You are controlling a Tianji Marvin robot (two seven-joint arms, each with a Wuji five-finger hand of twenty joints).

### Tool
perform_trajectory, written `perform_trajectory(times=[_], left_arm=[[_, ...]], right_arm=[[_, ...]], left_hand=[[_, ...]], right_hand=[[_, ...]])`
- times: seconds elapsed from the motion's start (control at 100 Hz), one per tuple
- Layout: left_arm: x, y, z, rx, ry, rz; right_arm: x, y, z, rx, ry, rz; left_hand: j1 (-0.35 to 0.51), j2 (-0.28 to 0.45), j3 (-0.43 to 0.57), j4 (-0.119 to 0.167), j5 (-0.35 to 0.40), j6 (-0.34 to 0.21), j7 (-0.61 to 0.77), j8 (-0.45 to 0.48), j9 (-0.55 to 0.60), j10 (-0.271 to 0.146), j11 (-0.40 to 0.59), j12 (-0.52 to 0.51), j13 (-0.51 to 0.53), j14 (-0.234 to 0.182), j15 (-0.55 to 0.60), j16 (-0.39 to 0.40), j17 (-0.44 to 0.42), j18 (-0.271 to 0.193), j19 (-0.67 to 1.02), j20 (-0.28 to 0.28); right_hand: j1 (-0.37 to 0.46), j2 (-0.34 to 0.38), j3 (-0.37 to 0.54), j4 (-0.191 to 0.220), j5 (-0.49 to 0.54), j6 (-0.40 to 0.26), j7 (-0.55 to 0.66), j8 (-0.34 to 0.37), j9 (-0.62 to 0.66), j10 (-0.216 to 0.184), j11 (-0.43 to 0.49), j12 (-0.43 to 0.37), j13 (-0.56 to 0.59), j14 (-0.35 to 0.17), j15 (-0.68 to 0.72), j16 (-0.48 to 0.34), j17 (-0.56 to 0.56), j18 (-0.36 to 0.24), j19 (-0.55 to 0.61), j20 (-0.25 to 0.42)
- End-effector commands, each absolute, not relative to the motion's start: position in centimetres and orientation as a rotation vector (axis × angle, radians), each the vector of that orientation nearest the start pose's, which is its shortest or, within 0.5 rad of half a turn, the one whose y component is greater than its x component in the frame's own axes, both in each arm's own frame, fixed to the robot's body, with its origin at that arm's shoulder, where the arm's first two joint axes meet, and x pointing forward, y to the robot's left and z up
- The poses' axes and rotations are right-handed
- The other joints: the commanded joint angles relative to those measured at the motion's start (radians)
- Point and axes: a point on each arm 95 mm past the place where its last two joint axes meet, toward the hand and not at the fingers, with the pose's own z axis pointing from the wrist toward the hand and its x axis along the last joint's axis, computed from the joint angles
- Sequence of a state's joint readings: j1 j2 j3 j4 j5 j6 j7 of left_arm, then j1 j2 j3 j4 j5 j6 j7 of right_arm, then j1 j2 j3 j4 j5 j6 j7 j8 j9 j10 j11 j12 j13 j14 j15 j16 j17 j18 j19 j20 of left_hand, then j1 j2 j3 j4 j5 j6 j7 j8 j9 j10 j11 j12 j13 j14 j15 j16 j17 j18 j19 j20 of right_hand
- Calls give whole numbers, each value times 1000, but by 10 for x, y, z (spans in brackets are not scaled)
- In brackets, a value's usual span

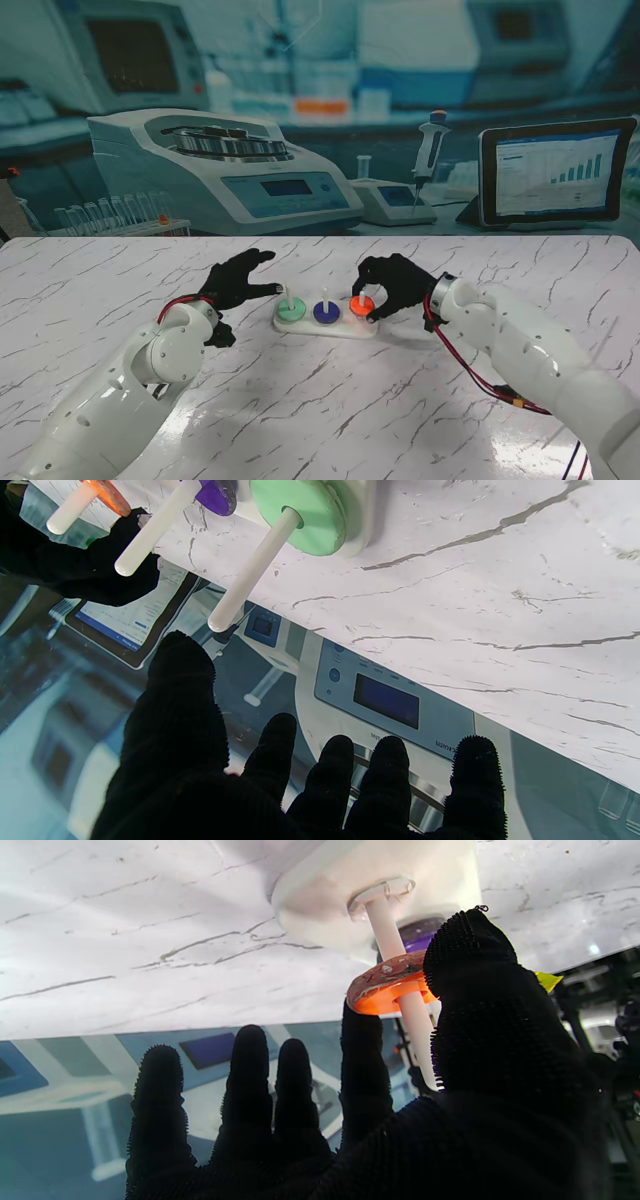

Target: Move the three rings of the Hanoi Tower from the left rod to the right rod

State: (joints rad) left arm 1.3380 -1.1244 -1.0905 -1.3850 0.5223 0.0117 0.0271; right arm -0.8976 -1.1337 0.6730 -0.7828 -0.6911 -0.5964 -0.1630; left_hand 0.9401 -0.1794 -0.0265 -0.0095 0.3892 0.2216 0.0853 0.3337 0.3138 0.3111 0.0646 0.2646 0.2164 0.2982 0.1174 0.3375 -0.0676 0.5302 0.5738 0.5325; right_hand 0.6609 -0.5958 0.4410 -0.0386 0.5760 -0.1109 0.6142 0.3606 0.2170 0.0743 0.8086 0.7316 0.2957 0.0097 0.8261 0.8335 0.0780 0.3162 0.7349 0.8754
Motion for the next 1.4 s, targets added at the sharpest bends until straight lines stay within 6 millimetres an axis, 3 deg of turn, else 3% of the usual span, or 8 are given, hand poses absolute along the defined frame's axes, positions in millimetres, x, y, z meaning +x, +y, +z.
perform_trajectory(times=[0.0, 0.42, 0.77, 1.39], left_arm=[[456, -12, -329, -1619, 1313, -1724], [456, -12, -330, -1625, 1307, -1722], [455, -11, -331, -1629, 1296, -1723], [455, -7, -330, -1627, 1274, -1717]], right_arm=[[519, 9, -348, 1014, 1934, 1788], [522, 11, -324, 957, 1932, 1844], [522, 18, -314, 1019, 1917, 1915], [532, 33, -292, 933, 1934, 1964]], left_hand=[[-7, 38, -7, -34, 6, -29, -2, 11, 7, -16, -14, 8, -4, -11, -13, 8, -17, 28, -34, 17], [-7, 39, -7, -34, 7, -29, -2, 11, 6, -17, -14, 8, -4, -11, -13, 7, -18, 28, -36, 17], [-7, 38, -7, -34, 6, -29, -2, 11, 6, -17, -14, 8, -5, -11, -14, 7, -18, 26, -39, 16], [-6, 37, -6, -34, 8, -27, -2, 11, 8, -16, -13, 8, -4, -10, -13, 7, -18, 29, -40, 17]], right_hand=[[119, 65, 69, 4, 86, -112, 209, 27, 28, -16, 1, -10, 21, -24, 7, -5, 1, -171, 22, -2], [117, 66, 67, 3, 96, -121, 216, 24, 48, -28, -6, -11, 41, -31, 1, -6, 5, -173, 26, -7], [117, 66, 68, 2, 96, -125, 217, 22, 56, -31, -10, -9, 49, -34, -4, -5, 12, -172, 29, -11], [126, 72, 67, 2, 105, -118, 225, 24, 66, -28, -15, -7, 56, -27, -6, -2, 11, -169, 31, -14]])
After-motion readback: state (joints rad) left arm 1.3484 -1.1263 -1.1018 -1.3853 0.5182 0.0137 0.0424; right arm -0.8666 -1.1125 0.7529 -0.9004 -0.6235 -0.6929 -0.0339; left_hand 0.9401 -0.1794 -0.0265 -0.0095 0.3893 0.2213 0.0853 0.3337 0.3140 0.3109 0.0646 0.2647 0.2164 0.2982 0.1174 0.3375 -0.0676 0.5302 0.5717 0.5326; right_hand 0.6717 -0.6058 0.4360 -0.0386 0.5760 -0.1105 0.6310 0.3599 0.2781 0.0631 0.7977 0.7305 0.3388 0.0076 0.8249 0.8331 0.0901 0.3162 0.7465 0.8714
